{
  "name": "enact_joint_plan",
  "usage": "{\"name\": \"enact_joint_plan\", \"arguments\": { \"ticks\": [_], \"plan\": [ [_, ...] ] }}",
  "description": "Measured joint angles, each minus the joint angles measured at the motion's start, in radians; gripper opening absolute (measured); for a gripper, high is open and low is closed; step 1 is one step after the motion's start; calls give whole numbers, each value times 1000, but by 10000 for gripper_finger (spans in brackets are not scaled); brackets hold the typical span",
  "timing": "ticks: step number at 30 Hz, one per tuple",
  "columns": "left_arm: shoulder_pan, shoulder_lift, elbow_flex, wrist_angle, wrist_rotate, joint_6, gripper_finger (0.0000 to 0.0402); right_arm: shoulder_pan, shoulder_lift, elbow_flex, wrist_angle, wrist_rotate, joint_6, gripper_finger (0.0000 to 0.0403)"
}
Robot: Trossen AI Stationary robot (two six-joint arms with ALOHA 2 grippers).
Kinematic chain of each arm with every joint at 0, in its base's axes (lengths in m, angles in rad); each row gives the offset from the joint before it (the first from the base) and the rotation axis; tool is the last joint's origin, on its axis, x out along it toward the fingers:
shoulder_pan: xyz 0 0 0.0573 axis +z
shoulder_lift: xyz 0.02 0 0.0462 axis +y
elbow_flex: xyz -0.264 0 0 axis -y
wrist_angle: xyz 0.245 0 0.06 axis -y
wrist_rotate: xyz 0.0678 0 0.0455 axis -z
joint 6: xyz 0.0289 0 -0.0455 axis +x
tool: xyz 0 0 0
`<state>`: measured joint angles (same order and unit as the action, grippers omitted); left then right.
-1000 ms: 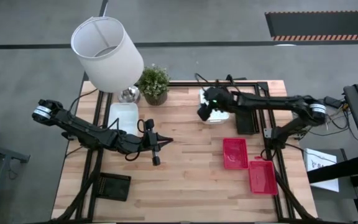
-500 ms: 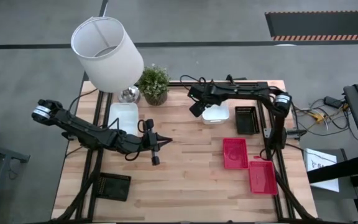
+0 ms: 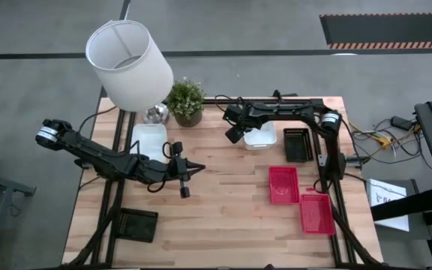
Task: Stack baskets by color
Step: Stack the right white bin on top of the white bin
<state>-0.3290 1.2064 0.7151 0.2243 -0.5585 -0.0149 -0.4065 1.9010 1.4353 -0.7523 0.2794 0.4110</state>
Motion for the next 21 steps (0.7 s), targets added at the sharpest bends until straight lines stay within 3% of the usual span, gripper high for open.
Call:
{"name": "enact_joint_plan", "arguments": {
  "ticks": [4,11,16,21],
  "plan": [
    [0,-5,-2,-3,0,2,1,1,33,0,10,-29,4,156],
    [0,5,-3,-5,1,-3,1,19,39,0,6,-52,26,21],
    [0,4,-3,-3,1,-4,1,61,-17,-1,-21,-58,-19,11],
    [0,5,-7,-2,1,-4,2,134,-105,-2,-120,-54,-203,9]
  ]
}}
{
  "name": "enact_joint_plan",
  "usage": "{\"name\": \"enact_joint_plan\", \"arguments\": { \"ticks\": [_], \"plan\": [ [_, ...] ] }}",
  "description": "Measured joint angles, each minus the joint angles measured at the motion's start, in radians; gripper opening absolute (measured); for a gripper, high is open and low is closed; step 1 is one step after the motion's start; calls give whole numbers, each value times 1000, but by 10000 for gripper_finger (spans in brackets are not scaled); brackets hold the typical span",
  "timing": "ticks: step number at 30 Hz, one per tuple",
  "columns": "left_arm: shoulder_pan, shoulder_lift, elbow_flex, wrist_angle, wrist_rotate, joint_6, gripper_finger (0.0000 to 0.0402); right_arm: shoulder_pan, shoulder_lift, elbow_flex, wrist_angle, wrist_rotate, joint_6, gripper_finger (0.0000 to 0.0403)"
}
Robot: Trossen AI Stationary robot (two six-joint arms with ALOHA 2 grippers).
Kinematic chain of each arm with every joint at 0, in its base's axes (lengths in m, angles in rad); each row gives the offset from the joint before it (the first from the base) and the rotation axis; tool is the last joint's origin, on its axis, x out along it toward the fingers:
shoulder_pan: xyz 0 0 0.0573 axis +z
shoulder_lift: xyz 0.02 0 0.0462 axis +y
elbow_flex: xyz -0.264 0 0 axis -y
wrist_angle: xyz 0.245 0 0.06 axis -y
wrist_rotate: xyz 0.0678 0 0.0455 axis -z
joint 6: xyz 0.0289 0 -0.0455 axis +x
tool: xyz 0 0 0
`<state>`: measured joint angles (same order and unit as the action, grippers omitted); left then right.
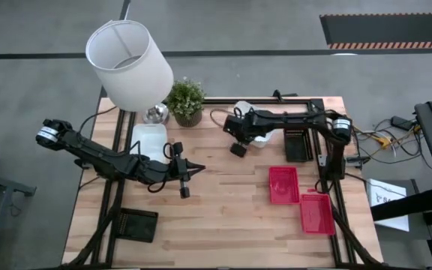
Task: Stack baskets by color
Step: Stack the right white bin on top of the white bin
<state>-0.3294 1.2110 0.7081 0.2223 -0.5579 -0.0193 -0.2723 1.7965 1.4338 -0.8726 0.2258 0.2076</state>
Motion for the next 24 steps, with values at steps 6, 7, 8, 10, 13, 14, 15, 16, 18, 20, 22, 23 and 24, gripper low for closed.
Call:
{"name": "enact_joint_plan", "arguments": {
  "ticks": [6,7,8,10,13,14,15,16,18,20,22,23,24],
  "plan": [
    [0,0,-1,-1,21,0,2,129,-117,-25,-46,-97,-425,9],
    [0,1,-1,-1,28,0,2,147,-136,-33,-50,-169,-502,9],
    [0,3,-1,-1,36,0,2,165,-156,-42,-56,-241,-574,9],
    [0,4,-1,-3,60,8,2,197,-195,-64,-68,-360,-689,9],
    [0,10,-1,7,135,46,2,231,-252,-104,-67,-509,-905,9],
    [0,15,-1,11,156,59,2,241,-269,-119,-65,-549,-999,9],
    [0,19,-1,11,173,73,4,253,-281,-133,-64,-572,-1086,9],
    [0,26,-1,20,190,77,8,266,-290,-146,-63,-581,-1152,9],
    [-1,36,-1,40,220,78,24,282,-296,-165,-44,-588,-1205,9],
    [-5,49,-1,53,257,78,49,287,-292,-185,23,-588,-1211,9],
    [-16,64,1,66,272,79,80,286,-279,-204,85,-580,-1219,9],
    [-25,73,4,66,273,82,96,286,-267,-211,104,-578,-1244,8],
    [-30,84,12,69,274,83,112,287,-255,-213,114,-577,-1280,9]
  ]
}}
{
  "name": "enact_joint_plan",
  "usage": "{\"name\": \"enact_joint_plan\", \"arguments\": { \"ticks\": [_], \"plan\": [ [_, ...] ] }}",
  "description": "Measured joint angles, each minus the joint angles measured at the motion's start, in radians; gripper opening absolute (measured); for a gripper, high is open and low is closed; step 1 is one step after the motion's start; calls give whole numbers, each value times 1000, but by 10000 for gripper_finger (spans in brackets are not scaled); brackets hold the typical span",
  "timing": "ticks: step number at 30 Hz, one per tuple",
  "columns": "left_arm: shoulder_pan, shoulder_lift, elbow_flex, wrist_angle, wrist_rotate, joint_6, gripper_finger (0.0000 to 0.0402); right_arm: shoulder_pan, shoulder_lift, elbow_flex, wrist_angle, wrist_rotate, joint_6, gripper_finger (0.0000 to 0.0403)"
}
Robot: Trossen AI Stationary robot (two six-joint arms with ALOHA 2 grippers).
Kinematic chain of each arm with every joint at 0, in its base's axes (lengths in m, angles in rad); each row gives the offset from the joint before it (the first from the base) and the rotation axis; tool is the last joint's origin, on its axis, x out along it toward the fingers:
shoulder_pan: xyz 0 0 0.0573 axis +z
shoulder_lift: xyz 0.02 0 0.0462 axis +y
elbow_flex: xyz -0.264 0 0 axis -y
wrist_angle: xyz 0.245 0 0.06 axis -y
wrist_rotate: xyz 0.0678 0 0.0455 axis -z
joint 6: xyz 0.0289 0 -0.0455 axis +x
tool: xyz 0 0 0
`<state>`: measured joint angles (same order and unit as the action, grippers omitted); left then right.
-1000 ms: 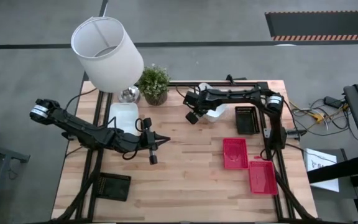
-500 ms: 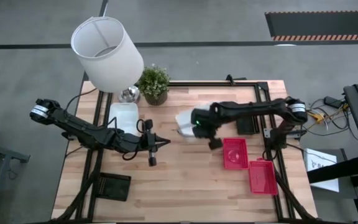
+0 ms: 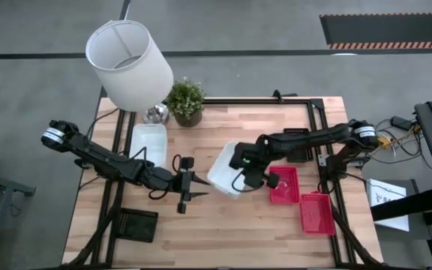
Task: Stack baskets by color
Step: Stack the right white bin on top of the white bin
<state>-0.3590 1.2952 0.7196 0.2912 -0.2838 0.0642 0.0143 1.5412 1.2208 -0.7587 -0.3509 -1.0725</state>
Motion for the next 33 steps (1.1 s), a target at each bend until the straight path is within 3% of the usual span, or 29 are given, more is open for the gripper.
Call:
{"name": "enact_joint_plan", "arguments": {
  "ticks": [3,7,12,27,33],
  "plan": [
    [-5,41,14,4,2,3,152,2,42,-1,31,11,-117,9],
    [-4,113,30,-2,-9,5,179,1,103,-1,93,119,-185,8],
    [-3,178,40,15,-10,1,182,1,175,-1,95,212,-262,8],
    [26,237,40,69,-12,-5,183,1,223,0,123,260,-227,9],
    [27,238,40,95,-12,-5,183,0,216,0,128,325,-187,41]
  ]
}}
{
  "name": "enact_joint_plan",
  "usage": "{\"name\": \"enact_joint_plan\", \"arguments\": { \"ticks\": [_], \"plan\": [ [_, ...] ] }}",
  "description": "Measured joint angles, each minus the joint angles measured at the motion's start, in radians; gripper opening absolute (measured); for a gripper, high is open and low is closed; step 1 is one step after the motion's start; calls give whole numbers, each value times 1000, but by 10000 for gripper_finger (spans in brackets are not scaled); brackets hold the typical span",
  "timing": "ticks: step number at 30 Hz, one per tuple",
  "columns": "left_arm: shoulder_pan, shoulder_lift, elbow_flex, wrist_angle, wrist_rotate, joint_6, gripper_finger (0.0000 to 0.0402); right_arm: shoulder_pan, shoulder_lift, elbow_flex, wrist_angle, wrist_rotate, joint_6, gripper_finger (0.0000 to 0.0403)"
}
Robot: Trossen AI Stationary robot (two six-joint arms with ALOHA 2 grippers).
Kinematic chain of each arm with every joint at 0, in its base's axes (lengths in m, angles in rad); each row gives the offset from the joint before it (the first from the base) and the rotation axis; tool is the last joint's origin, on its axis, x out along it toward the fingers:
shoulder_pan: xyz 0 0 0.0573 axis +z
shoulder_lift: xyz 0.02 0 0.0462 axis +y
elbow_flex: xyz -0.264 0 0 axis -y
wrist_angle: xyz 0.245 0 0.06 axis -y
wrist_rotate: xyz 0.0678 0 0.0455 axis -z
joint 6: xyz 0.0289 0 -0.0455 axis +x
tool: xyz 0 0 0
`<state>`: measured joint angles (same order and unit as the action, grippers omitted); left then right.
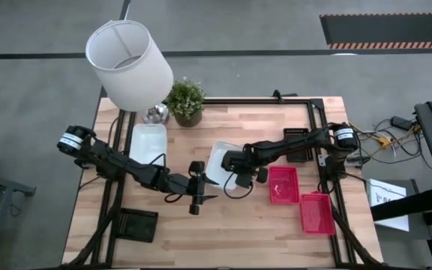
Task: Stack baskets by color
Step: Stack the right white bin on top of the white bin
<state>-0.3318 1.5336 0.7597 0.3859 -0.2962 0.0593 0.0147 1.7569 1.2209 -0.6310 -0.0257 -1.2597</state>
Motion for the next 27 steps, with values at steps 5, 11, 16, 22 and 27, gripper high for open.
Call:
{"name": "enact_joint_plan", "arguments": {
  "ticks": [5,11,16,22,27],
  "plan": [
    [4,1,0,-1,0,0,183,1,-1,0,4,0,34,91],
    [12,1,0,0,0,0,183,1,-36,0,-7,0,120,135],
    [25,1,0,-1,1,3,183,10,-94,0,-61,1,178,147],
    [41,2,0,0,3,4,183,23,-188,-4,-111,0,337,143],
    [49,35,0,47,4,1,183,45,-267,-47,-142,-2,460,133]
  ]
}}
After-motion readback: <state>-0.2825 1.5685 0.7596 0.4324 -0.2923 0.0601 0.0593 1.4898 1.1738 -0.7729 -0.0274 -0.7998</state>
